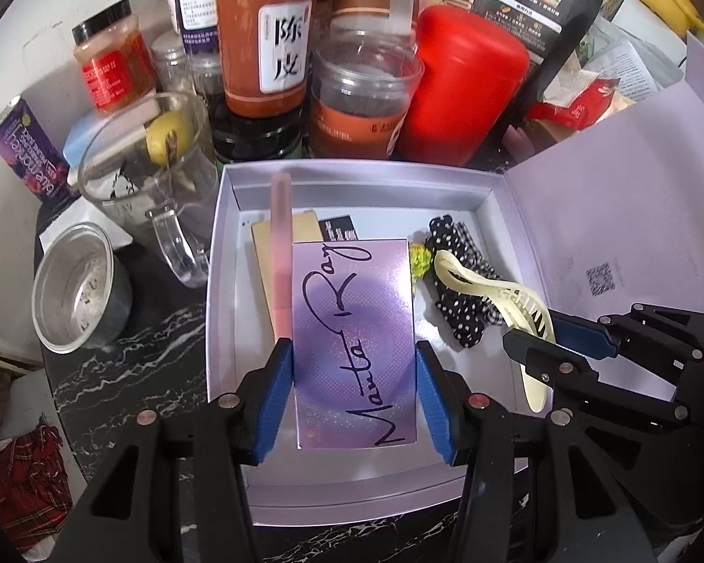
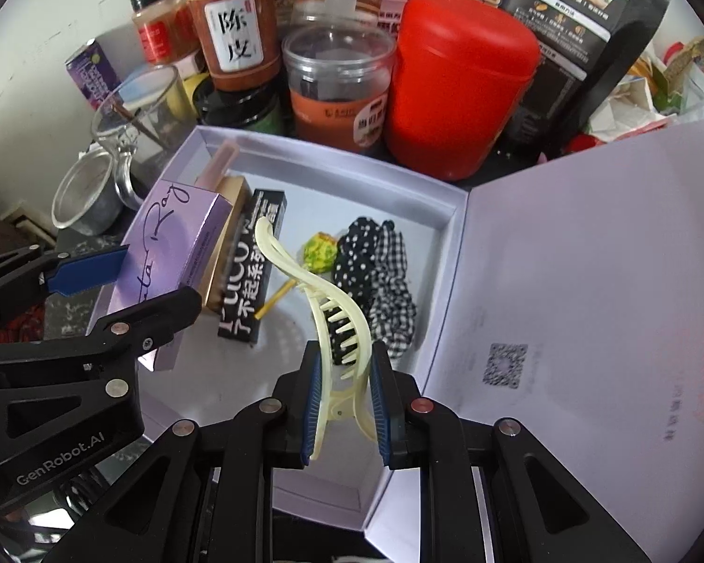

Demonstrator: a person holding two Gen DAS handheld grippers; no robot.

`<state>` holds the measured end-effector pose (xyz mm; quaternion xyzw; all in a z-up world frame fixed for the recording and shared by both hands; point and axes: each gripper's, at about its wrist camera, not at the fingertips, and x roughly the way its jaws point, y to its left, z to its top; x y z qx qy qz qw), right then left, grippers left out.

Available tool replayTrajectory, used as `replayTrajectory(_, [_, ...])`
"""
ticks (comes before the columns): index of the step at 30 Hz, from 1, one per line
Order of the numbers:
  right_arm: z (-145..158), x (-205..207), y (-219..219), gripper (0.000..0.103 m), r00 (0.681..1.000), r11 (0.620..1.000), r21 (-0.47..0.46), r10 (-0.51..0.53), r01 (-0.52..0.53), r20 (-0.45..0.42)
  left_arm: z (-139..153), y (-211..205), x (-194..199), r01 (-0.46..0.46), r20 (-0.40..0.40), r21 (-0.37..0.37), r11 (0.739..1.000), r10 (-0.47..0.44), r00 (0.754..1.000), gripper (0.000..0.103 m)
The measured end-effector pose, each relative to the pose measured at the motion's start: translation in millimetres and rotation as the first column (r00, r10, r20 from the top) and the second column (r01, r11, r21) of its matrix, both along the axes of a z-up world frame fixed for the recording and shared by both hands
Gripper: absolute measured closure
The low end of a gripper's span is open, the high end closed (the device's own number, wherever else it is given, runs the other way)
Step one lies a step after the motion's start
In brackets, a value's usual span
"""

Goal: Organize rigid objects
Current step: 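Lower the card and claw clip into the box and open both tools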

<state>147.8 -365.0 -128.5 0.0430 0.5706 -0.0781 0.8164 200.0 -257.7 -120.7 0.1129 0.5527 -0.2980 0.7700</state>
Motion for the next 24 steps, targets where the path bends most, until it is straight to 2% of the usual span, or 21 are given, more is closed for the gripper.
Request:
replayTrajectory(6, [-18.5,-8.9,4.0,0.083,0.999,1.000,0.021,0.000,0.001,-0.041,-13.2,4.3,-6.8,0.007,-0.021,0.005,1.000,-0.007,1.000,0.052])
replayTrajectory(15, [-38.7,-16.0,12.4,0.083,0.997,0.999,0.039,0.007,-0.004,-0.075,-17.0,3.0,-20.0,0.051,0.090,0.020,0.999,-0.052,0.995,0.052])
replayTrajectory(24, [-53.8,-5.8,16.3,0.083,0.995,0.999,0.046,0.008,-0.004,-0.099,-16.1,3.0,-17.6,0.042,0.112,0.016,0.999,-0.043,0.993,0.052])
